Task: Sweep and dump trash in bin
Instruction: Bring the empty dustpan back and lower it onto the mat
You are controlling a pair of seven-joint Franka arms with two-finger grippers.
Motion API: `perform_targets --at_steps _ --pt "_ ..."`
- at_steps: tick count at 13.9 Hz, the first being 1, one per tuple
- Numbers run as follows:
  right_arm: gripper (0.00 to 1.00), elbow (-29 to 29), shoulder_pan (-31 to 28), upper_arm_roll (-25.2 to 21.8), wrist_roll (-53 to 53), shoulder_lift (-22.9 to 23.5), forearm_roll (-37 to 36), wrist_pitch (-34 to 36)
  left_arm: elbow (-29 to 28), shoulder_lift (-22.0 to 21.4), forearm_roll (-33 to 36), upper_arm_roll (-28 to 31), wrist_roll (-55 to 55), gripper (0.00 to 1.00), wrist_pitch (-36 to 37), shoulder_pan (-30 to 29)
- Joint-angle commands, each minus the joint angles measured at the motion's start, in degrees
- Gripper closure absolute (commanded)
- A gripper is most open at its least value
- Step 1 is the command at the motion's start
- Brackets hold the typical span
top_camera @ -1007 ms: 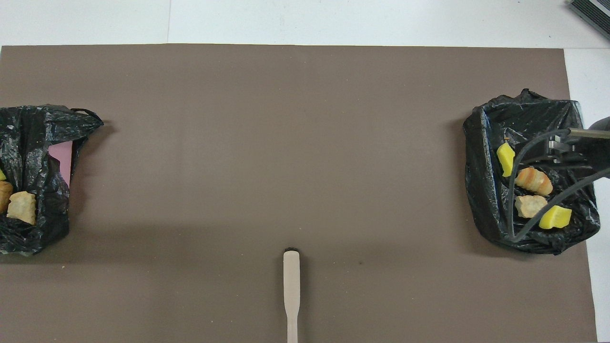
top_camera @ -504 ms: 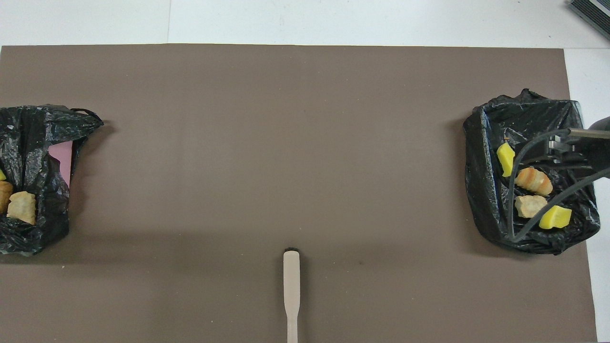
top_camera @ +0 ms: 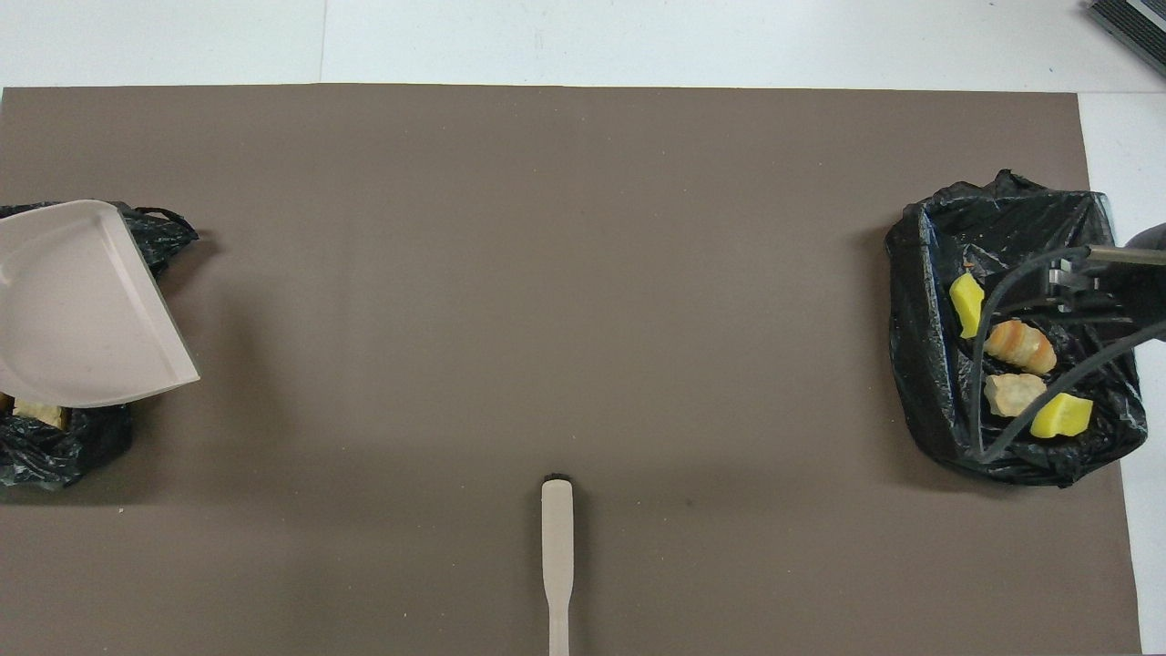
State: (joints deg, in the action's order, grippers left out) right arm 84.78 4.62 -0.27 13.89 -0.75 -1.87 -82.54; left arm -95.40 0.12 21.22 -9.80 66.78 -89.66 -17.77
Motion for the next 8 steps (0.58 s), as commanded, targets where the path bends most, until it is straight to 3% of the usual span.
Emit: perform_targets --at_steps 1,4,8 --pt "0.0 -0.6 -0.6 0.4 -1.5 0.1 -0.4 0.5 -4.0 -2.7 -5.6 -0.1 -10.6 1.0 -0.2 0.5" --pt "0.0 -0.6 -0.6 0.4 -1.6 0.1 -0.4 0.5 -6.1 -2.8 -9.9 -0.4 -21.1 1.0 -1.0 3.5" --pt "0.0 -0.6 -0.6 0.4 -1.5 0.1 -0.4 0.5 -9.0 -2.1 -12.7 -0.4 -39.1 1.0 -4.6 11.9"
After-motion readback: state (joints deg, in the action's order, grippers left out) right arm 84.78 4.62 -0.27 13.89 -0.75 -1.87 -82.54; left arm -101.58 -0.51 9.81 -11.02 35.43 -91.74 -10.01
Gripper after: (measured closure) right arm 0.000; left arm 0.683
